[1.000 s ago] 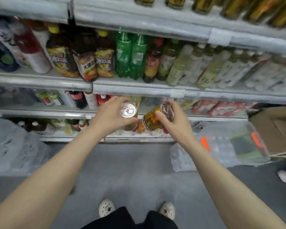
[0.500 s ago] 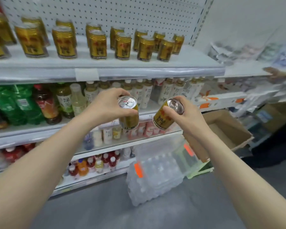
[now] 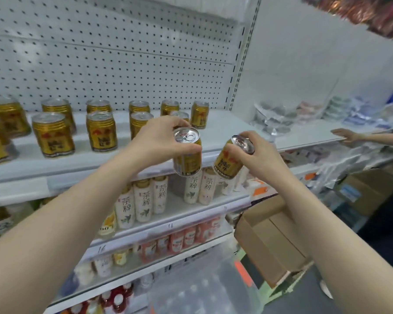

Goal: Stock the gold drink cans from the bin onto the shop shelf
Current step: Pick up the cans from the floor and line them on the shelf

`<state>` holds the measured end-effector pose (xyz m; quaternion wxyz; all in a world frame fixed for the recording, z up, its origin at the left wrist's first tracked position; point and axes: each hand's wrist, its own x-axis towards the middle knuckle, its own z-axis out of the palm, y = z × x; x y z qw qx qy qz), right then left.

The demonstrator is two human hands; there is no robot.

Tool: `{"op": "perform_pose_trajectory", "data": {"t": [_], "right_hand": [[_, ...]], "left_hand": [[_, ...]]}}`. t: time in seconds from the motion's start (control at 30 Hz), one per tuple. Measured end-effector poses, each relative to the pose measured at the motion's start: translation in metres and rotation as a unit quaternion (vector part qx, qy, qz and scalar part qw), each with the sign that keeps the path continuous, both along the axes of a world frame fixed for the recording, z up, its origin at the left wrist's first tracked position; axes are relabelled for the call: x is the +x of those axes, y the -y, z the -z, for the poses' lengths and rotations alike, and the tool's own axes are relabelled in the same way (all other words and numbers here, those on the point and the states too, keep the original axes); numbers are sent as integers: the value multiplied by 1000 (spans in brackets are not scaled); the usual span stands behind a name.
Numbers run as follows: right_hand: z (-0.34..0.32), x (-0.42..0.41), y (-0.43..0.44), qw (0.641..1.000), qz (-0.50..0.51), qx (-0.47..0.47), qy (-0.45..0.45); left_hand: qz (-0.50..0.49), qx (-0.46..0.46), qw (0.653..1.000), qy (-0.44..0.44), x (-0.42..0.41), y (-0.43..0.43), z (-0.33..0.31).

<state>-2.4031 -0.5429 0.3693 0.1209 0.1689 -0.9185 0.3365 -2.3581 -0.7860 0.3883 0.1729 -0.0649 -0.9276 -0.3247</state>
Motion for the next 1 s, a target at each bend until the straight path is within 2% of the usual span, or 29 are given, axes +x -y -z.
{"op": "perform_pose_trajectory", "data": {"t": [0.13, 0.23, 0.53, 0.7, 0.87, 1.0], "right_hand": [[-12, -62, -6, 1000, 1, -5, -10], [-21, -119, -4, 998, 4, 43, -35], [-9, -267, 14, 983, -71, 168, -23], [-7, -298, 19, 977, -102, 187, -27], [-6, -308, 19, 971, -136, 184, -75], [4, -314, 17, 963, -150, 197, -108]], "left_hand": [[1, -12, 1000, 9, -39, -18, -3], [-14, -26, 999, 13, -63, -31, -4], [-113, -19, 993, 22, -110, -67, -9], [-157, -40, 986, 30, -131, -80, -8], [-179, -49, 982, 36, -151, -87, -6], [-190, -96, 976, 44, -175, -90, -2]]}}
